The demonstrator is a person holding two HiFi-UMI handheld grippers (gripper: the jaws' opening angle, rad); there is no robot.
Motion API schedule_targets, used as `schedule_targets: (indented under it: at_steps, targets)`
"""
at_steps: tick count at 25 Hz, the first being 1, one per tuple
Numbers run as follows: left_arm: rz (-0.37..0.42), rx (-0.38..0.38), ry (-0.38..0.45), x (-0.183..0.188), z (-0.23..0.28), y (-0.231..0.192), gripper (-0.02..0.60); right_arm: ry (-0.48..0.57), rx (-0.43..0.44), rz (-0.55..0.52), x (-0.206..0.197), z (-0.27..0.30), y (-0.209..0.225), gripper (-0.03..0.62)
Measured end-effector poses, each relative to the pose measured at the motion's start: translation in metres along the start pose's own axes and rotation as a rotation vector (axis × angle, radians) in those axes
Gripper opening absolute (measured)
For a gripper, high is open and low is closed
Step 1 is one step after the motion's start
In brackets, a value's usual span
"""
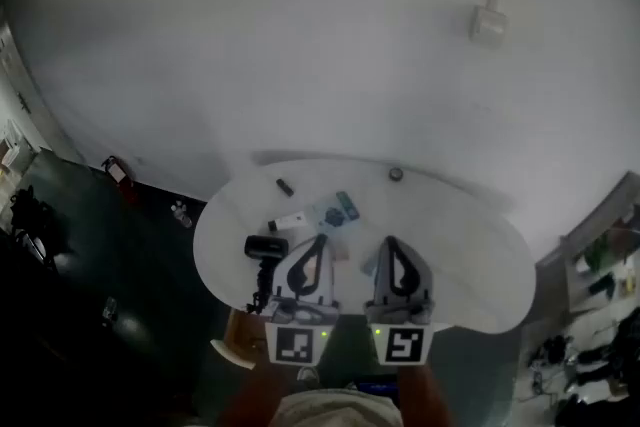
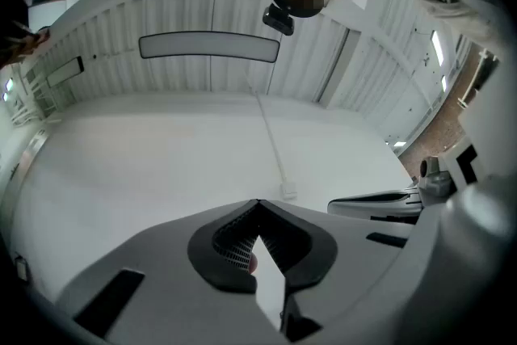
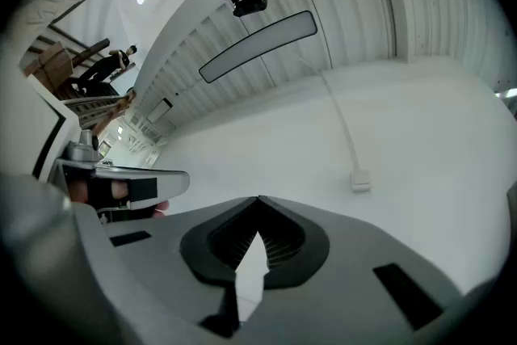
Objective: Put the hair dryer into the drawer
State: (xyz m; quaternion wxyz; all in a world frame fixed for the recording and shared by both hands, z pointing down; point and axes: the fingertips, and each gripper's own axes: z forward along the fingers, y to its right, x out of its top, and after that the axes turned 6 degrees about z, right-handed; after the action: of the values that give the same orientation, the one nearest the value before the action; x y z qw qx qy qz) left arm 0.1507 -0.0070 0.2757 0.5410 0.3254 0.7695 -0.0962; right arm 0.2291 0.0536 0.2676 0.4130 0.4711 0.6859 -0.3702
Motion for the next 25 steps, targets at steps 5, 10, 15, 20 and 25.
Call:
schedule_targets:
  at_steps: [5, 10, 15, 20, 25]
  targets:
    - [-0.007, 0.004, 0.0, 0.001, 0.001, 0.0, 0.0, -0.002, 0.002, -0.005, -0.001, -0.001, 0.001, 0.006]
    - [-0.002, 0.005, 0.011, 0.003, 0.001, 0.001, 0.0, -0.012, 0.005, -0.015, -0.002, -0.002, 0.002, 0.006]
    - [-0.011, 0.007, -0.019, -0.004, 0.0, 0.001, 0.0, -0.001, 0.019, -0.019, -0.003, -0.001, -0.001, 0.006]
    - [-0.002, 0.014, -0.022, -0.005, -0.001, -0.001, 0.002, -0.013, 0.026, -0.019, -0.007, -0.001, -0.002, 0.006]
    - [0.009, 0.017, -0.045, -0.011, -0.004, -0.004, 0.002, -0.01, 0.032, -0.012, -0.009, -0.001, -0.006, 0.006]
